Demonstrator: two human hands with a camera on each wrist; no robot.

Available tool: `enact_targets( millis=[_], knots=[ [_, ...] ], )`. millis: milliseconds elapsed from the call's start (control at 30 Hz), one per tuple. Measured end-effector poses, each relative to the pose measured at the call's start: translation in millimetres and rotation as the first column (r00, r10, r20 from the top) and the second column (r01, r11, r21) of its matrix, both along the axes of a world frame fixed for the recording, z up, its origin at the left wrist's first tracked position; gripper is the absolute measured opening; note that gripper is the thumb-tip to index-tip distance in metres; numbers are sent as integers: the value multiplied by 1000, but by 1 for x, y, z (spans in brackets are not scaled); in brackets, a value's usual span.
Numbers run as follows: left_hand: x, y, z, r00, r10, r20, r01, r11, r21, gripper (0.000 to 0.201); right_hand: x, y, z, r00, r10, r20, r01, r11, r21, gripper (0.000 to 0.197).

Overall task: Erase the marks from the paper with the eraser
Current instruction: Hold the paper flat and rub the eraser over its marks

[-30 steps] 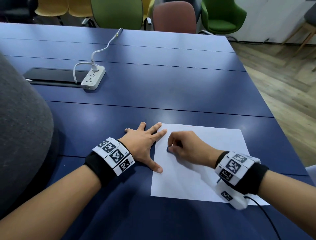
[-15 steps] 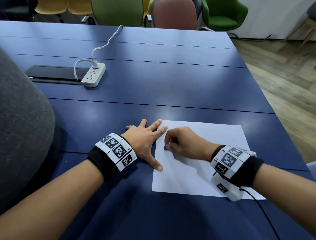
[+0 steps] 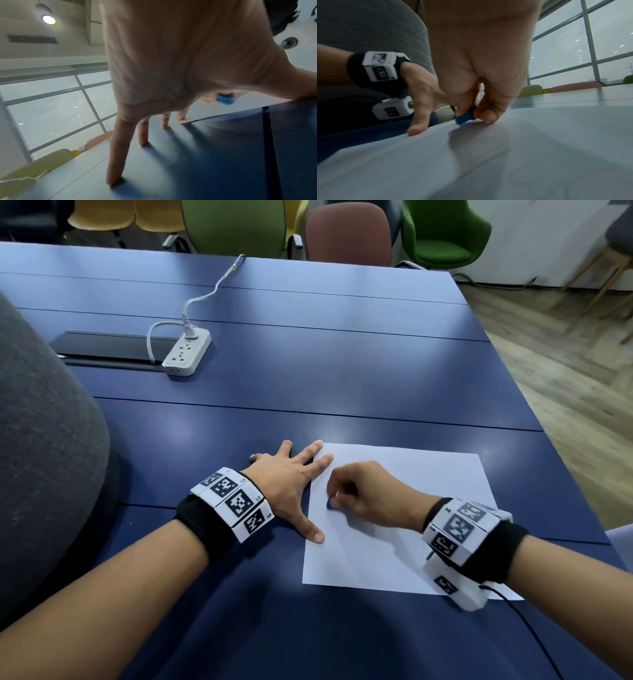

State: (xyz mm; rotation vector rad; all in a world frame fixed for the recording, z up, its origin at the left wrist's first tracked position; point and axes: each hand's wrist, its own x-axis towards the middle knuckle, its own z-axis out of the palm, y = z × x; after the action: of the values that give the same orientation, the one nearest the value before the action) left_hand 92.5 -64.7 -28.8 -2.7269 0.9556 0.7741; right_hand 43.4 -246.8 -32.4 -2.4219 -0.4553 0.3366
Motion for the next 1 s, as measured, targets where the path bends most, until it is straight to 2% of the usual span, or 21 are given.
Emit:
enact_targets(
  millis=[100, 133, 200, 267, 300, 367, 433, 467, 500, 567, 633, 767, 833, 900, 1000],
  knots=[
    [1, 1, -1, 1000, 10, -12, -10, 1000, 7, 139, -14, 0, 3, 971, 189, -149, -196, 980, -33, 7],
    [1, 1, -1, 1000, 11, -12, -11, 1000, 4, 139, -11, 0, 4, 973, 185, -141, -194, 979, -56, 8],
    [0, 1, 0, 1000, 7, -7, -7, 1000, -1, 139, 0, 0, 4, 997, 64, -49, -67, 996, -64, 4],
    [0, 0, 1, 1000, 5, -4, -5, 1000, -3, 139, 5, 0, 1, 997, -71, 20, 71, 997, -17, 3],
    [0, 0, 1, 1000, 5, -5, -5, 1000, 0, 139, 2, 0, -1, 997, -81, 17, 81, 997, 4, 3],
    [0, 0, 0, 1000, 10, -12, -10, 1000, 9, 138, -11, -1, 0, 997, 26, -67, -24, 999, 28, 0],
    [0, 0, 0, 1000, 11, -16, -11, 1000, 12, 138, -22, -1, 5, 973, 155, -172, -153, 988, 23, 7],
    [0, 1, 0, 1000, 11, -16, -11, 1000, 10, 138, -20, 0, 7, 970, 168, -177, -171, 985, -1, 9],
    [0, 1, 0, 1000, 12, -16, -12, 1000, 7, 138, -15, 0, 7, 981, 140, -137, -146, 989, -29, 8],
    [0, 1, 0, 1000, 11, -14, -11, 1000, -2, 138, -4, 2, 5, 1000, 3, -27, -4, 999, -45, 2],
    [0, 1, -1, 1000, 7, -9, -7, 1000, -7, 139, -4, 2, 2, 998, -69, -5, 69, 998, -7, 3],
    [-2, 2, -1, 1000, 9, 6, -9, 1000, -3, 143, -22, 3, 4, 983, 109, -151, -114, 993, -30, 2],
    [-2, 3, -2, 1000, 11, 8, -11, 1000, -5, 145, -9, 3, 6, 995, 45, -90, -51, 996, -74, 5],
    [-2, 3, -1, 1000, 12, 7, -12, 1000, -15, 145, 17, -1, 5, 996, -90, 2, 90, 989, -115, 9],
    [-2, 3, -1, 1000, 13, 7, -13, 1000, -20, 145, 50, -14, 1, 953, -302, 27, 303, 949, -89, 10]
  ],
)
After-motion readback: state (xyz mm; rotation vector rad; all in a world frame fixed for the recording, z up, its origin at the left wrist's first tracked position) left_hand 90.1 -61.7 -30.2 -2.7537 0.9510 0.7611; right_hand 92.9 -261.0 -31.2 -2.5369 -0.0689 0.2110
